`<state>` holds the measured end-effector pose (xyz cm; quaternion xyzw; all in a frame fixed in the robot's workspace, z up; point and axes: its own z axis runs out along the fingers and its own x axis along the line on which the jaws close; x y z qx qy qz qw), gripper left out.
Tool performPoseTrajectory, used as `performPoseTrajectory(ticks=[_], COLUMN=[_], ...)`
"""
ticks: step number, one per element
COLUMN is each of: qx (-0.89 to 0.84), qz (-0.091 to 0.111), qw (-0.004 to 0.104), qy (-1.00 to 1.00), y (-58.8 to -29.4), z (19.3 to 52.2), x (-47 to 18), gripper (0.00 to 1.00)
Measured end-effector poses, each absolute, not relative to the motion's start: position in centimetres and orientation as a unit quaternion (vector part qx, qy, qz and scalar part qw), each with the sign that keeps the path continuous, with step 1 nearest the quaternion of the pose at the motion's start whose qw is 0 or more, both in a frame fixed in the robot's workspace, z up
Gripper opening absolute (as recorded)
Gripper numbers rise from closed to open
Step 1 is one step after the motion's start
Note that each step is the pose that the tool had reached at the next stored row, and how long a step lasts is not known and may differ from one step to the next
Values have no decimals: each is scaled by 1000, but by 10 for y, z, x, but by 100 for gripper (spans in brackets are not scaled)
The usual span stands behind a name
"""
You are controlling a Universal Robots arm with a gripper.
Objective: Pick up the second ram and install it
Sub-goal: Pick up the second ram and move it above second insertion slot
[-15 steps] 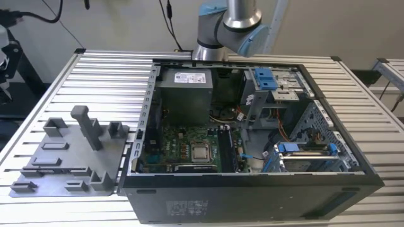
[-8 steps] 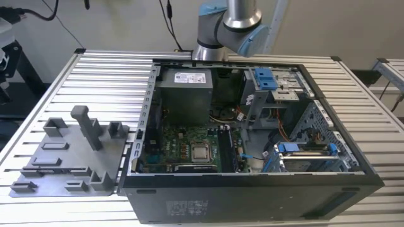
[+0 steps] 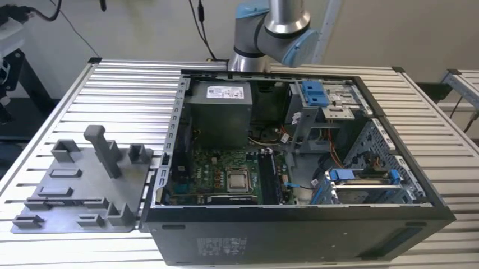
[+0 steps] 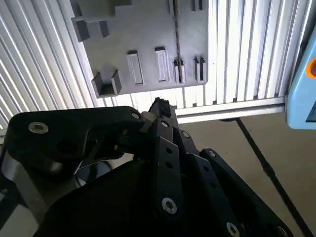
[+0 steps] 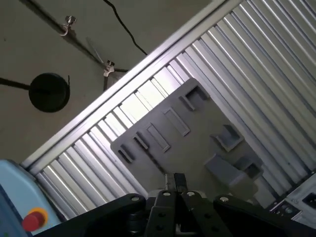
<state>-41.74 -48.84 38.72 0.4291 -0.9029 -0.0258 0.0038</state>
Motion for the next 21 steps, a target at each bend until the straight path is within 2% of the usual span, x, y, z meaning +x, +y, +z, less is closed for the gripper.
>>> performPoseTrajectory(ticks=[21], qx=[560], qz=[-24], qw=[6], qy=[-828], y=[-489], z=[383], x=[-415], gripper=[11])
